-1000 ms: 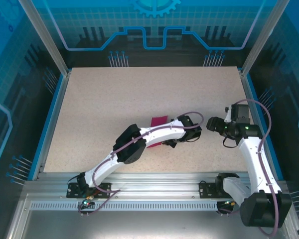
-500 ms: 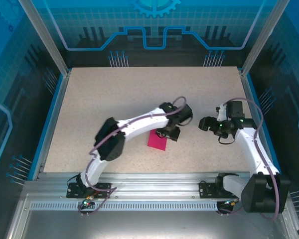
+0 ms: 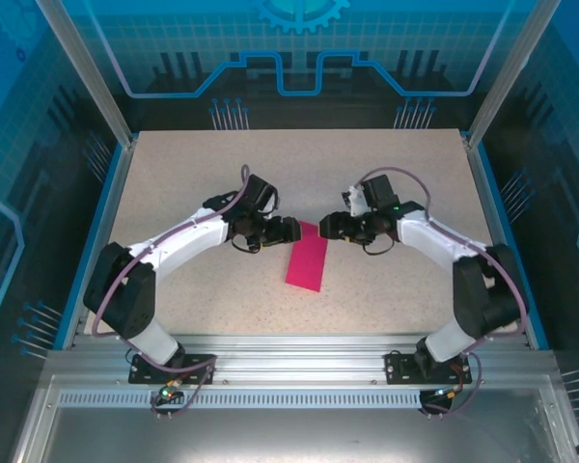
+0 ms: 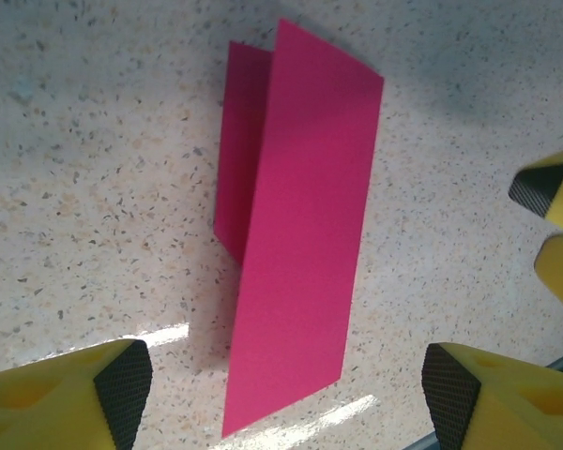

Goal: Fold a paper plane with a square sheet of paper (fold left side to right side)
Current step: Turn over the paper at the center of the table, then third fold the triangle at the center of the table.

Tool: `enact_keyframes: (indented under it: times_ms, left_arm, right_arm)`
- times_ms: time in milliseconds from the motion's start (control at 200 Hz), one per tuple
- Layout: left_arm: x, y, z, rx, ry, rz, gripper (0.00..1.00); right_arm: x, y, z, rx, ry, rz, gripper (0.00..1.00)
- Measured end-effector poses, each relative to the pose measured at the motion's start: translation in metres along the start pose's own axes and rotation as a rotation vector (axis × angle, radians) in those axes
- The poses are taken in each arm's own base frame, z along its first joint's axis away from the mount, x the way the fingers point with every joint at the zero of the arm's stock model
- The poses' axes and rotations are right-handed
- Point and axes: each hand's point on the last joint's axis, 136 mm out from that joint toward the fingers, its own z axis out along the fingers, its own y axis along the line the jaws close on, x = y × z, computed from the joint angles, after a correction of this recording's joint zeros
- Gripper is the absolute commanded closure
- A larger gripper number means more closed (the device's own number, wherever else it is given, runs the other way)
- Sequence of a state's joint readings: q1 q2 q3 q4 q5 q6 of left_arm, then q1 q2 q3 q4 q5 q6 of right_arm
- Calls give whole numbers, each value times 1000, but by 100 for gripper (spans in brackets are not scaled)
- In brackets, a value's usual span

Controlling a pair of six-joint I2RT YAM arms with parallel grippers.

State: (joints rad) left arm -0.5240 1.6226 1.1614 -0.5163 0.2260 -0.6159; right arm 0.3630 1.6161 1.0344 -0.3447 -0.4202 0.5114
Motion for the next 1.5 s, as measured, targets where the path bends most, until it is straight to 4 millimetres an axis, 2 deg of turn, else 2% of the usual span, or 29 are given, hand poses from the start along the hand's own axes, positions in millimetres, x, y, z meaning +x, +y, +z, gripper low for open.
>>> enact_keyframes:
  times_ms: [195, 345, 475, 740, 955, 1315, 1501]
  left_arm:
    - [-9, -6, 27, 94, 35, -24, 21]
    - [-5, 0, 49, 98, 81, -41, 21]
    - [-1, 8, 62, 79, 105, -67, 22]
    - [0, 2, 68, 118, 124, -69, 26]
    - [5, 7, 77, 112, 152, -78, 31]
    - [11, 4, 81, 105, 166, -93, 64]
    - [13, 3, 82, 100, 165, -85, 79]
  right_arm:
    - [-20, -3, 37, -5, 28, 4, 24]
    - [-21, -13, 55, 8, 57, 22, 25]
    - [-16, -23, 67, 22, 87, 36, 30]
    - [-12, -29, 73, 32, 106, 48, 30]
    - [-11, -29, 73, 33, 107, 49, 30]
    - [-11, -29, 73, 33, 107, 37, 29]
    - [-16, -26, 63, 46, 75, -12, 18]
